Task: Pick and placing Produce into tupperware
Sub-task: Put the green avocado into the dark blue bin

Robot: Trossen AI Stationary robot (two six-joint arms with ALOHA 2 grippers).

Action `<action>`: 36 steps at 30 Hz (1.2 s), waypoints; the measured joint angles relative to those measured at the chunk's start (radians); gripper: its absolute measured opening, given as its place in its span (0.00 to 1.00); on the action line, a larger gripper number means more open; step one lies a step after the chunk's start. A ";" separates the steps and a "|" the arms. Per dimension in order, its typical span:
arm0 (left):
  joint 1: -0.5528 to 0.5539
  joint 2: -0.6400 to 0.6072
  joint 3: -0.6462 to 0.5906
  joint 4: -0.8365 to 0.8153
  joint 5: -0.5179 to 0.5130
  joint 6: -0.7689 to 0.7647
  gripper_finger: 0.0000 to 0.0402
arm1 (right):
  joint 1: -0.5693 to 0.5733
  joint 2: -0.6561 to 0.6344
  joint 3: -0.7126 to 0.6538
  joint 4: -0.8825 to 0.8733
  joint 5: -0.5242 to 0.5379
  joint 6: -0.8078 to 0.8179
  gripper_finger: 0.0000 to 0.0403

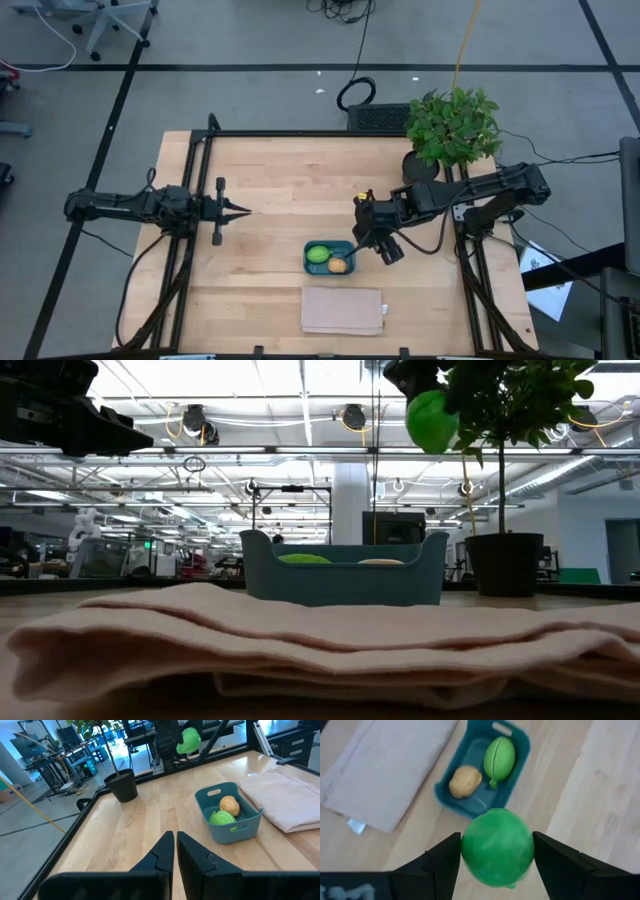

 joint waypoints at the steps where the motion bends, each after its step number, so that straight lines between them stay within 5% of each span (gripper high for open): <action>1: 0.000 0.000 0.000 0.000 0.000 0.000 0.06 | -0.001 0.001 0.000 0.012 0.000 -0.001 0.56; 13: 0.000 0.000 0.000 0.000 0.000 0.000 0.06 | -0.001 0.095 0.003 0.175 -0.088 -0.012 0.56; 27: 0.000 0.000 0.000 -0.001 0.000 0.000 0.06 | -0.012 0.294 0.263 0.132 -0.113 -0.146 0.56; 36: 0.000 0.000 0.000 -0.002 0.001 0.000 0.06 | -0.044 0.391 0.294 0.161 -0.231 -0.166 0.56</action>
